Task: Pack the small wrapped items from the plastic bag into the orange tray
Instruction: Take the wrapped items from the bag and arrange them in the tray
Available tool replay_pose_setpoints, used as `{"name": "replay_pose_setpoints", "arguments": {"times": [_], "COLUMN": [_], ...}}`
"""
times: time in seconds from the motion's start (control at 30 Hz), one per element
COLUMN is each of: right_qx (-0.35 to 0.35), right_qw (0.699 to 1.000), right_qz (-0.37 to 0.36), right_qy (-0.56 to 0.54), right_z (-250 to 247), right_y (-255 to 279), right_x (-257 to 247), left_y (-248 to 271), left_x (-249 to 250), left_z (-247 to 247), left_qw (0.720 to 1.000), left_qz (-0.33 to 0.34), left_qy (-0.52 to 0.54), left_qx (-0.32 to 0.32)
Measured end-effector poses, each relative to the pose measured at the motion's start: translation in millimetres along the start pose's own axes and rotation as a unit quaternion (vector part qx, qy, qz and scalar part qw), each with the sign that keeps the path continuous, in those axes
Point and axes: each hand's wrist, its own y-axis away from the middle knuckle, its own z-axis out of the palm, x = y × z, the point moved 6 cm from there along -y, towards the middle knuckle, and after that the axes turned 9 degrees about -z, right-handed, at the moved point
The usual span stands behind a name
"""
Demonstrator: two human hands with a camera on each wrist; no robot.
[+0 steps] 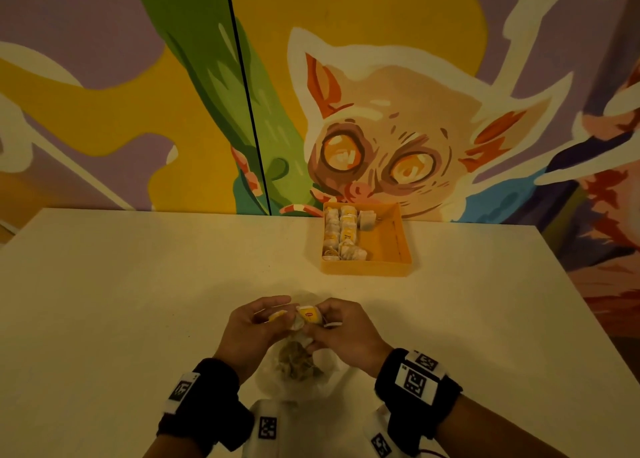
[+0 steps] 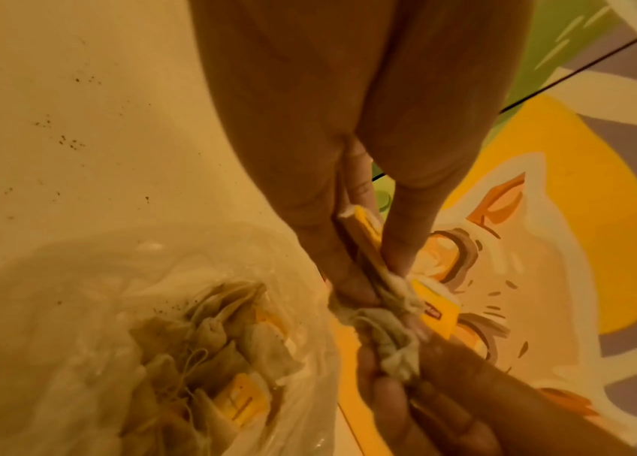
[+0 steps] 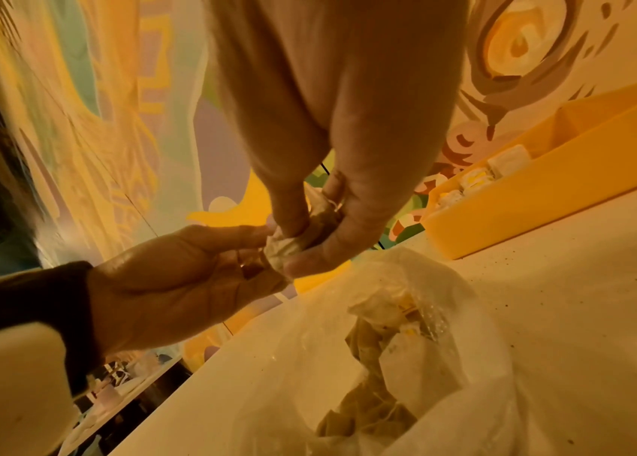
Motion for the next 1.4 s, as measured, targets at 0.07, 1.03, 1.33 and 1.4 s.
{"name": "replay_pose_setpoints", "arguments": {"times": [0.07, 1.03, 1.33, 1.4], "right_qx": [0.006, 0.060, 0.039, 0.015], "right_qw": [1.000, 0.996, 0.995, 0.995], "right_qz": [0.005, -0.014, -0.039, -0.043], "right_qy": [0.006, 0.061, 0.086, 0.091], "right_z": [-1, -28, -46, -50], "right_y": [0, -14, -35, -42], "right_x": [-2, -25, -42, -46], "left_y": [0, -3, -18, -23], "left_x": [-1, 13, 37, 40], "left_z": [-3, 34, 51, 55], "left_qw": [1.000, 0.987, 0.984, 0.980], "left_qz": [-0.004, -0.045, 0.025, 0.034], "left_qy": [0.008, -0.142, -0.174, -0.193], "left_qx": [0.019, -0.068, -0.036, -0.040]}}
